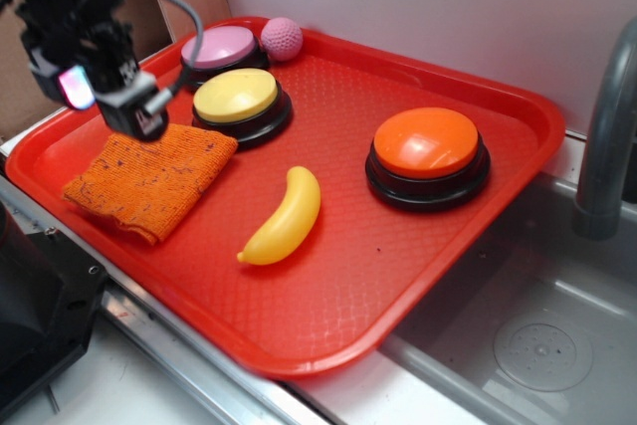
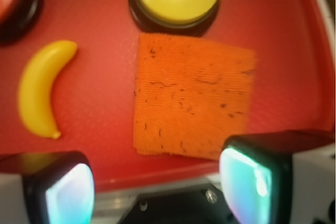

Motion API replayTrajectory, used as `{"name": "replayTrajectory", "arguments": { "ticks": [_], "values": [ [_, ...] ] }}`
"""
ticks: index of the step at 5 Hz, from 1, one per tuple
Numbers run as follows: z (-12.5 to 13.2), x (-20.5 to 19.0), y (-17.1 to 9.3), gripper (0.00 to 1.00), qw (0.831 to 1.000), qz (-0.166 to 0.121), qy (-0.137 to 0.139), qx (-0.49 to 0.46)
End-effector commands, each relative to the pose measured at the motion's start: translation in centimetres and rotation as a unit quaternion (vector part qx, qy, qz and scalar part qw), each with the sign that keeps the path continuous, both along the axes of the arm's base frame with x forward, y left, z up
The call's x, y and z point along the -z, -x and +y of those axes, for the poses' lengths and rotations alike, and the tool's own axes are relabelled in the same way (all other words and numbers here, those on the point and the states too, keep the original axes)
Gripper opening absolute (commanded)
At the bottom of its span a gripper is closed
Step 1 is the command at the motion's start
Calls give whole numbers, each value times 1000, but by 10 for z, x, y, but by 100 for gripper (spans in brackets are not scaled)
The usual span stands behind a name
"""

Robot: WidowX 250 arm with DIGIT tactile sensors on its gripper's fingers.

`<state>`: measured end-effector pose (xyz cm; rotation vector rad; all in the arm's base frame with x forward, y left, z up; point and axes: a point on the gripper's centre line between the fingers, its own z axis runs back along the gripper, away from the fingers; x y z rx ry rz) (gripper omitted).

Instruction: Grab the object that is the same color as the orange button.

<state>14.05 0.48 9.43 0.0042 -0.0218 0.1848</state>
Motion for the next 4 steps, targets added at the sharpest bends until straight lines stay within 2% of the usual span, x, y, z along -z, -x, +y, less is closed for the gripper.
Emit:
{"name": "replayTrajectory", "arguments": {
  "ticks": [1,3,4],
  "values": [
    [16,49,-6,100,999,-19,-29,-16],
    [20,76,-7,100,999,-28,-26,-32],
    [18,80,-7,0,999,-31,-2,-41]
  ]
}}
